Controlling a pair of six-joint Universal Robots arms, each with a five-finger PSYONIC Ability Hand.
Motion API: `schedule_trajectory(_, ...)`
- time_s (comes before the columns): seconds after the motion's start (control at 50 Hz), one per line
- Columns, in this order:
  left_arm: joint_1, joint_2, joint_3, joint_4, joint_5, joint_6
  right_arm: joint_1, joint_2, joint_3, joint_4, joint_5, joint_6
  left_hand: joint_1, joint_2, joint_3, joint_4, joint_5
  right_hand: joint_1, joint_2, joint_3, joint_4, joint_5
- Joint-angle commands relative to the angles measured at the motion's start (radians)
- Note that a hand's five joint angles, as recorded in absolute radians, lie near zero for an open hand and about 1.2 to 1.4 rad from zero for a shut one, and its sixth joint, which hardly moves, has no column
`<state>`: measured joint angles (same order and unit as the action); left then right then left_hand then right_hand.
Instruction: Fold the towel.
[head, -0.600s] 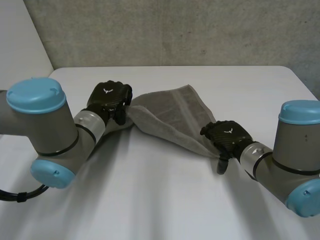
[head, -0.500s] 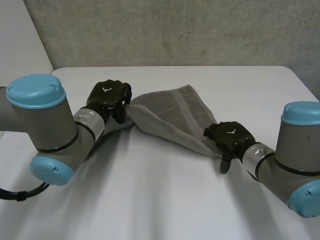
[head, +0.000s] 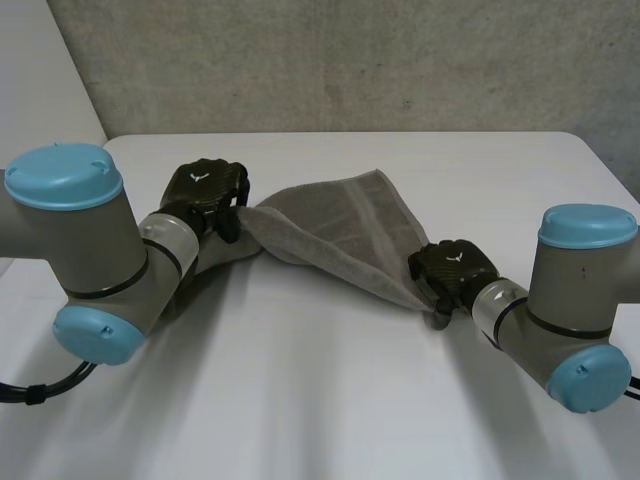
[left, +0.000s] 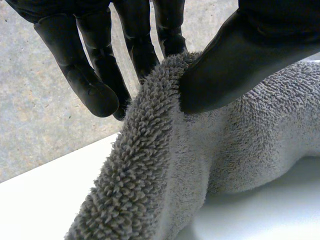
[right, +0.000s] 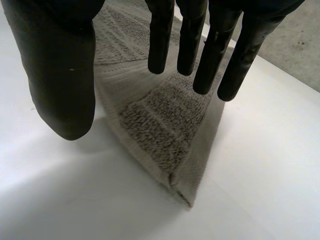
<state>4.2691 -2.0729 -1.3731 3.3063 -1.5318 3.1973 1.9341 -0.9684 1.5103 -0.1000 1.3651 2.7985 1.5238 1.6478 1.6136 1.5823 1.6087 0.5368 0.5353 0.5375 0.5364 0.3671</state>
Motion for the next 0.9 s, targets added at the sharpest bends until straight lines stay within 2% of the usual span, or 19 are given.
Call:
schedule_trajectory(0.02,0.000,-0.001,-0.001,-0.001,-0.001,-0.004,0.002,0.022,-0.035,0.000,0.017,0.003,-0.128,-0.252,-0.217,-0.186,-0.387,0.147,0.149,0.146,0.147,0.142)
schedule_trajectory(0.1,0.011,0.002,-0.003,-0.002,-0.001,-0.016,0.008,0.049,-0.058,0.005,0.022,0.003,-0.128,-0.252,-0.217,-0.186,-0.387,0.238,0.239,0.237,0.238,0.233)
schedule_trajectory(0.5,0.015,0.004,-0.003,-0.002,0.001,-0.037,0.034,0.073,-0.082,0.011,0.023,0.007,-0.128,-0.252,-0.217,-0.186,-0.387,0.232,0.234,0.231,0.233,0.227)
schedule_trajectory(0.7,0.015,0.000,-0.003,-0.002,0.001,-0.036,0.066,0.070,-0.091,0.029,0.022,0.068,-0.128,-0.252,-0.217,-0.186,-0.387,0.162,0.163,0.161,0.162,0.157)
schedule_trajectory(0.9,0.015,0.000,-0.003,-0.002,0.001,-0.036,0.089,0.071,-0.107,0.036,0.022,0.076,-0.128,-0.252,-0.217,-0.186,-0.387,0.214,0.216,0.214,0.215,0.210)
